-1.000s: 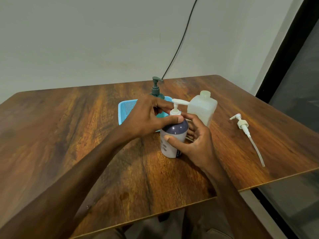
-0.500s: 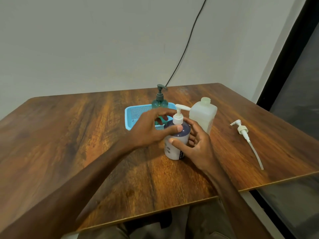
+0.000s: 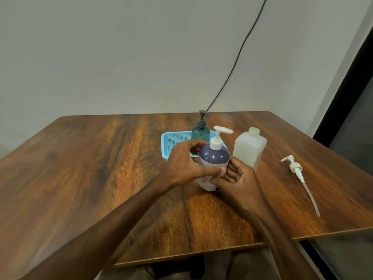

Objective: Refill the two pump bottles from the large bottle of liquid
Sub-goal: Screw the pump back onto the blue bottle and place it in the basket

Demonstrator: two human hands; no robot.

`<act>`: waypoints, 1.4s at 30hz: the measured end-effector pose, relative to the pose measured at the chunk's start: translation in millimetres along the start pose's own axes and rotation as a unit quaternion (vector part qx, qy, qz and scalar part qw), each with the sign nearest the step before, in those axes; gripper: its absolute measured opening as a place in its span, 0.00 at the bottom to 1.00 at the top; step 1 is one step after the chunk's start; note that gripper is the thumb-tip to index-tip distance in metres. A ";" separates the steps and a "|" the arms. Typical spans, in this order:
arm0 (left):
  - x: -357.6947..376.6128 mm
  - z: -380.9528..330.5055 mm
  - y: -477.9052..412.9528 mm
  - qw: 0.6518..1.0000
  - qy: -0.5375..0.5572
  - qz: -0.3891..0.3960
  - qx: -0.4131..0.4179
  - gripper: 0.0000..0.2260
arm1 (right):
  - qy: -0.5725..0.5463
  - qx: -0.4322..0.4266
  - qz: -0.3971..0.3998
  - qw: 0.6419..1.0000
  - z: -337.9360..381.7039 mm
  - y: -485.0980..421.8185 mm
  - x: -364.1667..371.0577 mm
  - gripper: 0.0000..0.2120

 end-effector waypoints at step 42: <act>-49.5 117.6 -42.9 0.991 -0.089 -0.089 -0.037 0.33 | 0.208 0.075 -0.053 0.974 36.5 -149.5 34.8 0.30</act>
Point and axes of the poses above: each hand's wrist, its own y-axis away from the middle knuckle, its own x-axis out of the palm, z = x × y, the point moved 8 cm from there along -y, towards the middle knuckle, and after that the axes turned 15 degrees about x, right-handed, at the moved point
